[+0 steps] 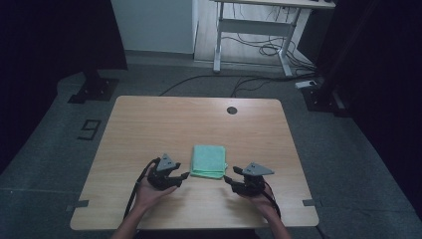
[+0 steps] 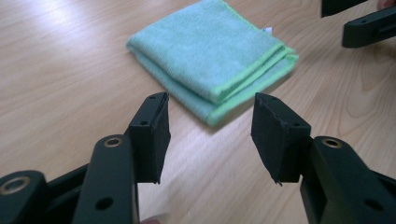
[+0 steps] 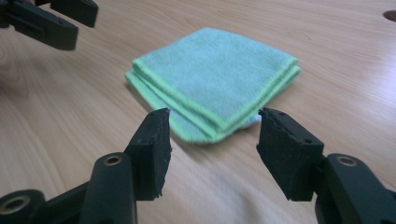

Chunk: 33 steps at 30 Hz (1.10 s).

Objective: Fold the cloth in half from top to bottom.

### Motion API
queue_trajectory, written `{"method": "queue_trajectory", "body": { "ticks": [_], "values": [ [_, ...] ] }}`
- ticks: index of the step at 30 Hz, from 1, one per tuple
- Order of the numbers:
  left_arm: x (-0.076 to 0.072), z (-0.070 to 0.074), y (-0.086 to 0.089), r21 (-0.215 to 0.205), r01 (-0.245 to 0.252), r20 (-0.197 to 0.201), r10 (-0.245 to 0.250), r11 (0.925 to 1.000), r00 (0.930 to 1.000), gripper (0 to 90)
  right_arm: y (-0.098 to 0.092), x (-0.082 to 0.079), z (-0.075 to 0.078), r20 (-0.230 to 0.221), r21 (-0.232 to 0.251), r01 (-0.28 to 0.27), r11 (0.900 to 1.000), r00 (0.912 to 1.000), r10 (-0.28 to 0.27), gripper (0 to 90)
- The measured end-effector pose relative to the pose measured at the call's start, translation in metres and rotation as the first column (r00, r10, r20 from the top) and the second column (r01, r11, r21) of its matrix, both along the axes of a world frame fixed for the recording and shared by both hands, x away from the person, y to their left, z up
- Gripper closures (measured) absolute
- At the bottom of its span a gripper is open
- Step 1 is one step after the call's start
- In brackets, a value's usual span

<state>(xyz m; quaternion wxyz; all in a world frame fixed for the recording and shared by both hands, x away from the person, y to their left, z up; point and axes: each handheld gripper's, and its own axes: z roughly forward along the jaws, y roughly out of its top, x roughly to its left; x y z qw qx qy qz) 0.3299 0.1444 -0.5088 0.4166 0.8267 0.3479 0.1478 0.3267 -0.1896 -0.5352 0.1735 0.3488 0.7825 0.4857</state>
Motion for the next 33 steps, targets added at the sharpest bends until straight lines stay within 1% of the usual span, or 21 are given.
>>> {"method": "queue_trajectory", "body": {
  "ticks": [1,2,3,4,5,8,9,10,11,14,16,19,21,26,29,33],
  "values": [
    [-0.005,-0.002,0.005,-0.004,-0.011,0.0,0.011,0.9999,0.9999,47.0,-0.006,-0.005,-0.001,0.002,0.002,0.008,1.0,1.0,-0.008,43.8],
    [-0.005,-0.002,0.005,-0.004,-0.011,0.0,0.011,0.9999,0.9999,47.0,-0.006,-0.005,-0.001,0.002,0.002,0.008,1.0,1.0,-0.008,43.8],
    [-0.009,-0.005,0.009,-0.01,-0.019,-0.003,0.019,0.9998,0.9998,46.8,-0.01,-0.009,-0.002,0.003,0.002,0.016,1.0,0.9999,-0.016,43.8],
    [-0.009,-0.005,0.009,-0.01,-0.019,-0.003,0.019,0.9998,0.9998,46.5,-0.01,-0.009,-0.002,0.003,0.002,0.016,1.0,0.9999,-0.016,43.8],
    [-0.012,-0.006,0.011,-0.013,-0.022,-0.005,0.022,0.9997,0.9997,46.3,-0.015,-0.013,-0.003,0.004,0.003,0.026,1.0,0.9997,-0.026,43.8],
    [-0.019,-0.009,0.017,-0.005,-0.036,-0.01,0.036,0.9993,0.9993,46.2,-0.02,-0.016,-0.005,0.004,0.007,0.033,0.999,0.9994,-0.033,43.8],
    [-0.023,-0.011,0.02,-0.003,-0.044,-0.01,0.044,0.999,0.999,45.7,-0.024,-0.02,-0.006,-0.001,0.005,0.037,0.999,0.9993,-0.037,43.8],
    [-0.023,-0.011,0.02,-0.003,-0.044,-0.01,0.044,0.999,0.999,45.7,-0.024,-0.02,-0.006,-0.001,0.005,0.037,0.999,0.9993,-0.037,43.8],
    [-0.027,-0.013,0.024,-0.009,-0.05,-0.016,0.05,0.9987,0.9986,45.7,-0.028,-0.023,-0.008,-0.007,0.007,0.046,0.999,0.9989,-0.046,43.8],
    [-0.031,-0.014,0.028,-0.014,-0.057,-0.021,0.057,0.9983,0.9982,45.5,-0.034,-0.026,-0.009,-0.013,0.008,0.06,0.998,0.9981,-0.06,43.6],
    [-0.036,-0.017,0.032,-0.005,-0.065,-0.031,0.065,0.9979,0.9974,45.4,-0.037,-0.029,-0.01,-0.019,0.013,0.067,0.998,0.9976,-0.067,43.5],
    [-0.038,-0.02,0.035,-0.003,-0.07,-0.036,0.07,0.9975,0.9969,45.3,-0.039,-0.033,-0.013,-0.028,0.011,0.072,0.997,0.997,-0.072,43.1],
    [-0.04,-0.024,0.038,0.008,-0.081,-0.044,0.081,0.9967,0.9957,45.0,-0.04,-0.035,-0.013,-0.037,0.007,0.07,0.998,0.9969,-0.07,42.3],
    [-0.042,-0.029,0.041,0.02,-0.089,-0.056,0.09,0.9959,0.9944,43.7,-0.04,-0.038,-0.015,-0.057,0.003,0.067,0.998,0.9961,-0.067,39.8],
    [-0.043,-0.03,0.044,0.011,-0.097,-0.06,0.098,0.9952,0.9934,43.1,-0.042,-0.041,-0.015,-0.063,0.005,0.063,0.998,0.996,-0.063,37.9],
    [-0.043,-0.03,0.045,0.002,-0.101,-0.061,0.101,0.9949,0.993,42.6,-0.043,-0.039,-0.015,-0.075,0.005,0.074,0.997,0.9945,-0.074,36.4]
  ]
}}
